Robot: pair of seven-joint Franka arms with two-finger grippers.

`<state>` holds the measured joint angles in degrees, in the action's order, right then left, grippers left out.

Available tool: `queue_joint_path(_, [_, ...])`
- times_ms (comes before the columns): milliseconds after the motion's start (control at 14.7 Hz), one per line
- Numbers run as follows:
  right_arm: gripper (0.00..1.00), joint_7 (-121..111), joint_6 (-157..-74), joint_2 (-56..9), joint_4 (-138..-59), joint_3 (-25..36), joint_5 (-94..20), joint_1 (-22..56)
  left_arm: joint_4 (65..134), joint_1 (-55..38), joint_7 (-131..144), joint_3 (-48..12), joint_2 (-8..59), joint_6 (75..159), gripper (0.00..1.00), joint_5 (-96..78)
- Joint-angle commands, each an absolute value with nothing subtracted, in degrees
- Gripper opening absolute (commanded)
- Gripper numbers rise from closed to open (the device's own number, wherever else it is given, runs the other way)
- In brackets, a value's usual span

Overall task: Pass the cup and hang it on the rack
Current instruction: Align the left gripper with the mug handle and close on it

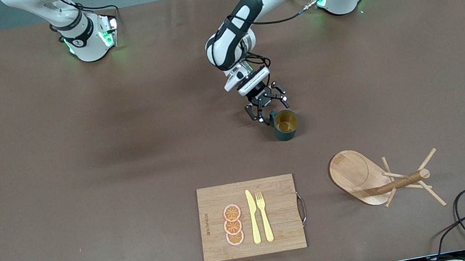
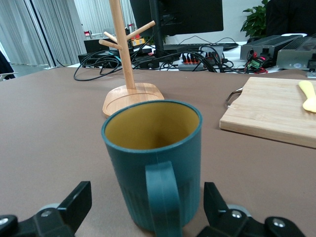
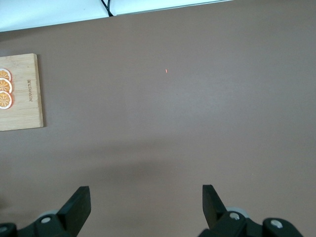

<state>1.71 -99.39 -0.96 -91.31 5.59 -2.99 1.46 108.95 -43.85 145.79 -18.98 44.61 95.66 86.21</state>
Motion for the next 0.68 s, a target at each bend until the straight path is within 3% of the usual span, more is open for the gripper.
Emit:
queue_joint_path(0, [1.0, 1.84, -99.05, -0.7, -91.32, 5.71, -2.46, 1.32, 105.74, -43.33, 145.02, -18.98, 47.28, 95.98, 1.0, 87.63])
queue_joint_path(272, [1.0, 3.25, -98.88, -0.62, -91.41, 5.63, -2.46, 1.49, 100.73, -43.42, 145.02, -18.98, 50.27, 95.89, 1.0, 87.54])
queue_joint_path(611, [1.0, 3.34, -98.88, -0.62, -91.49, 5.62, -2.46, 1.49, 100.81, -43.42, 145.02, -18.98, 50.98, 95.45, 1.0, 87.19])
